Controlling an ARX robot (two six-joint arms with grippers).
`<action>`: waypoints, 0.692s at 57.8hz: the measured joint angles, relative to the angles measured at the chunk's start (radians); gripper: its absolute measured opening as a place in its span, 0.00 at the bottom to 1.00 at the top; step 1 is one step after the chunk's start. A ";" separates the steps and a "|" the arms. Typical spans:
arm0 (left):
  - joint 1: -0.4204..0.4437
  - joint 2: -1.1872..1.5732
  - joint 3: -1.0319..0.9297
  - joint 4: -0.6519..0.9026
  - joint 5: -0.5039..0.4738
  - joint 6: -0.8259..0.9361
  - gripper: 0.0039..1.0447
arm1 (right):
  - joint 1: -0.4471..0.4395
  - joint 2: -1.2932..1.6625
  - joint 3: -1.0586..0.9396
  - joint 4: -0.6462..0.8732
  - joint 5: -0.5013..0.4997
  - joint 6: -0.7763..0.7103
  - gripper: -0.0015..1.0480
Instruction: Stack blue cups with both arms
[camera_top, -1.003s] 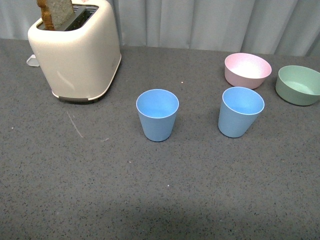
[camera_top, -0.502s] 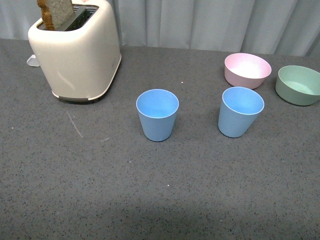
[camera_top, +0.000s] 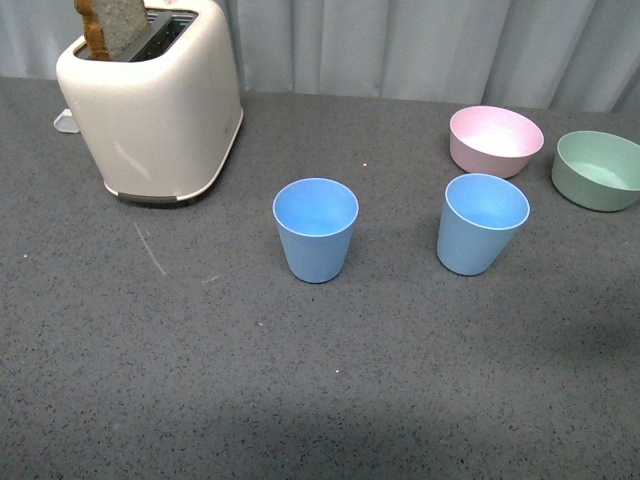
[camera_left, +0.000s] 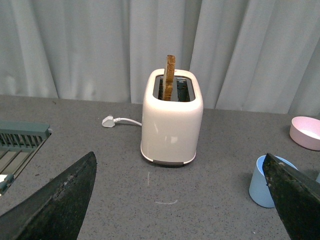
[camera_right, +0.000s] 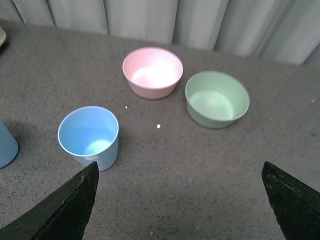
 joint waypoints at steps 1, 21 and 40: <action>0.000 0.000 0.000 0.000 0.000 0.000 0.94 | 0.002 0.043 0.027 -0.008 -0.001 0.008 0.91; 0.000 0.000 0.000 0.000 0.000 0.000 0.94 | 0.071 0.547 0.463 -0.260 -0.020 0.211 0.91; 0.000 0.000 0.000 0.000 0.000 0.000 0.94 | 0.099 0.740 0.643 -0.364 -0.011 0.305 0.71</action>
